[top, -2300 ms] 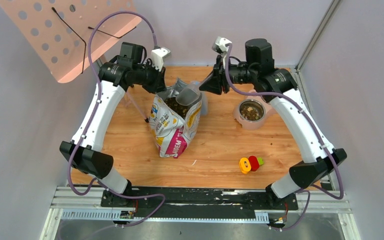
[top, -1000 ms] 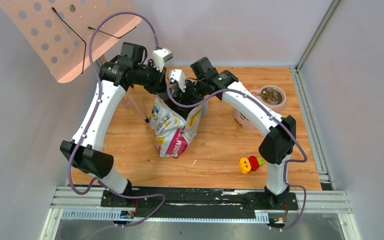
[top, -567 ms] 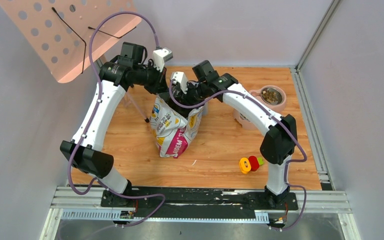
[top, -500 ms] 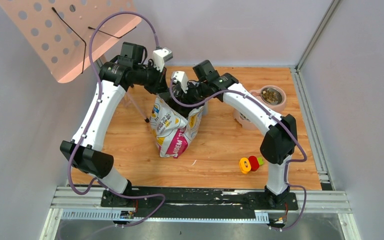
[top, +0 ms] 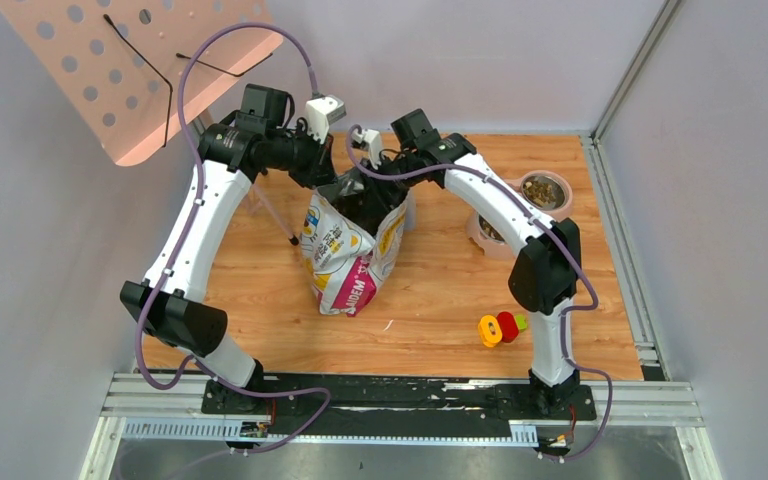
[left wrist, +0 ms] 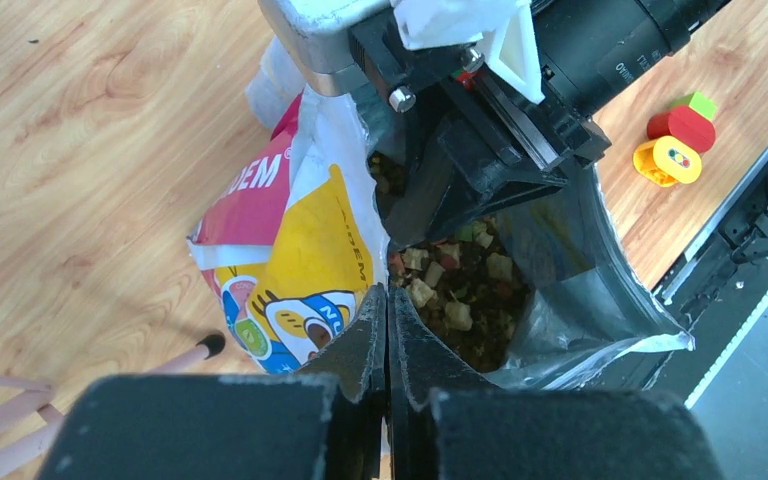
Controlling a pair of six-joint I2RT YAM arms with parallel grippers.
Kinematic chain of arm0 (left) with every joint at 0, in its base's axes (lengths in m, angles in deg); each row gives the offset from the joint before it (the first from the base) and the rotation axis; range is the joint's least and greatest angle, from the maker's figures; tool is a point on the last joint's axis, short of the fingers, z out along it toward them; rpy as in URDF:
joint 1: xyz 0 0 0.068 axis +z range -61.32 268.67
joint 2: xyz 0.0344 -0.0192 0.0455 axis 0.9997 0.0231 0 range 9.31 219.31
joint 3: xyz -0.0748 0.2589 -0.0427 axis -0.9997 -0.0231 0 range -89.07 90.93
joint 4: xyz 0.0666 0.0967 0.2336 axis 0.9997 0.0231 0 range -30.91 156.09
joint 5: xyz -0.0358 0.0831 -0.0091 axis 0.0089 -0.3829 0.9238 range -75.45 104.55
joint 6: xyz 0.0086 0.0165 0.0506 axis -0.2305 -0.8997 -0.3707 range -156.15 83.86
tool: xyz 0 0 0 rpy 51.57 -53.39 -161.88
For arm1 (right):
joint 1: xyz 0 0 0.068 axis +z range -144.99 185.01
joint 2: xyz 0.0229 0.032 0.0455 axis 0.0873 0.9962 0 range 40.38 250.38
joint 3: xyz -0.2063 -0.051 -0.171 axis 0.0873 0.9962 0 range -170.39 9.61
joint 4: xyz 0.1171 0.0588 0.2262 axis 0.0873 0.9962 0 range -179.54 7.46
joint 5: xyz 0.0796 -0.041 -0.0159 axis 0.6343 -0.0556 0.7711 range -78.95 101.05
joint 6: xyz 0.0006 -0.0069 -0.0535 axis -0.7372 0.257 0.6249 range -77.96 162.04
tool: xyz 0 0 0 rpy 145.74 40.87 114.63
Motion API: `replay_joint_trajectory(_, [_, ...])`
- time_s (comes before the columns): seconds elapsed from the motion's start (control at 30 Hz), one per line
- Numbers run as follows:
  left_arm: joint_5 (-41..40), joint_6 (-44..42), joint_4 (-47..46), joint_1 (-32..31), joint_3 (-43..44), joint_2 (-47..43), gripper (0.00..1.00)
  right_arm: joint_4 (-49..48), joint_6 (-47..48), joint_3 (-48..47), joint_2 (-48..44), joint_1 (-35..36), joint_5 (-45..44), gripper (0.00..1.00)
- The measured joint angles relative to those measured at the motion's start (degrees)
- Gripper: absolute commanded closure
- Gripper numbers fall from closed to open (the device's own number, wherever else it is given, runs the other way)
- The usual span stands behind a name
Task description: Serve the pet food
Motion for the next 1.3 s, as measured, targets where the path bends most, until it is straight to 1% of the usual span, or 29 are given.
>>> replay_joint_trajectory(0.13, [0.00,-0.11,-0.15,0.00,0.00,0.00,1.00,0.79,-3.04,-0.42,0.04,-0.20,0.96,1.00])
replay_joint_trajectory(0.33, [-0.26,-0.15,-0.13,0.00,0.00,0.00,1.00,1.05,-11.61,-1.22,0.02,-0.50,2.60,1.00])
replay_joint_trajectory(0.67, [-0.44,-0.57,0.04,-0.02,0.00,0.00,1.00,-0.13,-22.01,-1.97,-0.59,-1.57,4.57,1.00])
replay_joint_trajectory(0.83, [-0.48,-1.03,0.09,-0.02,0.00,0.00,1.00,-2.27,-28.20,-2.95,-1.44,-3.87,8.37,1.00])
replay_joint_trajectory(1.03, [-0.59,-1.42,0.11,-0.02,0.00,0.02,1.00,-5.46,-34.69,-2.95,-1.90,-8.44,13.62,1.00])
replay_joint_trajectory(1.3, [-0.66,-1.86,0.17,-0.02,0.04,0.07,1.00,-8.92,-39.80,-2.78,-1.92,-11.98,16.26,1.00])
